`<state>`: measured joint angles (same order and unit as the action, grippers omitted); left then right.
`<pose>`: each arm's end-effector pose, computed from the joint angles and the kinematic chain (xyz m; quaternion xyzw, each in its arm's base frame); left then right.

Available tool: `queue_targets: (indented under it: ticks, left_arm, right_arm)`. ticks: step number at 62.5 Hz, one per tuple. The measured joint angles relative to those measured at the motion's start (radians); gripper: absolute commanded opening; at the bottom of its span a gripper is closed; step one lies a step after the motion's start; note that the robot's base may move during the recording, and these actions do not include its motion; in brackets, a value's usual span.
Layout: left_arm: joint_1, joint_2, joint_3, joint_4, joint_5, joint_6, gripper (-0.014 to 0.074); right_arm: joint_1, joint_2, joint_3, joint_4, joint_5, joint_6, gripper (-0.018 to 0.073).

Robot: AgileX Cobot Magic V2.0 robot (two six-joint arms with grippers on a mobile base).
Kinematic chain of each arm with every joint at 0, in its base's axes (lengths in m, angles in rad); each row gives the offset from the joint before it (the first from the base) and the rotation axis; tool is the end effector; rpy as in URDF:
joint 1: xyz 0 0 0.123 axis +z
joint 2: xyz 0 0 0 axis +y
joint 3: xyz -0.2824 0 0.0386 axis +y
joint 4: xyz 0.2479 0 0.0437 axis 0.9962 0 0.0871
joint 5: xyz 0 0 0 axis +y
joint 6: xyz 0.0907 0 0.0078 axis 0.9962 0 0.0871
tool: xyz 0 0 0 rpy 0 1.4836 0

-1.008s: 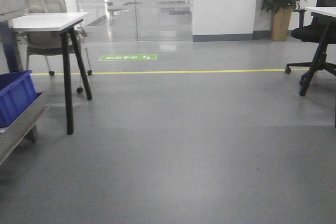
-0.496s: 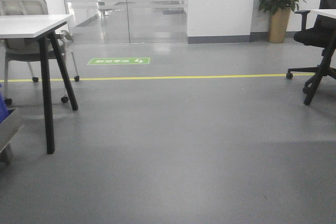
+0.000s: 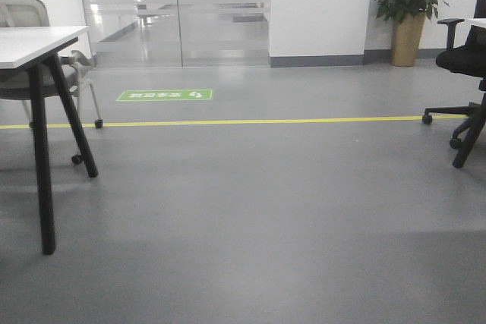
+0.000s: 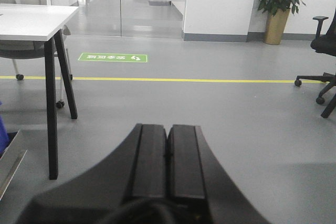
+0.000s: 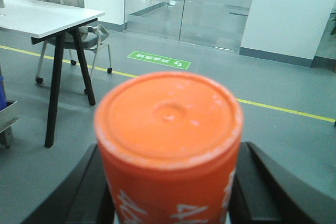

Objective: Grab orange capacitor from left shelf to right conveyor
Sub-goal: 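Drive the base to the conveyor, holding the capacitor in the right gripper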

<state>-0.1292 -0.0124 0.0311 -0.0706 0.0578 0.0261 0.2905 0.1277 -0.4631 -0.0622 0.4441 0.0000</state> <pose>0.0563 -0.0077 0.1980 0.0313 0.7026 -0.0631 0.7081 0.0347 0.0078 0.3181 -0.1140 0.7052 0.0723 0.6960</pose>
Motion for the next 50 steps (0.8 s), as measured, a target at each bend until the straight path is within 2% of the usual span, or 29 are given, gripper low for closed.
queue_targets:
  ticks: [50]
  left_arm:
    - [0.0,0.0,0.0,0.0,0.0,0.0,-0.0127]
  right_arm:
    - [0.0,0.0,0.0,0.0,0.0,0.0,0.0092]
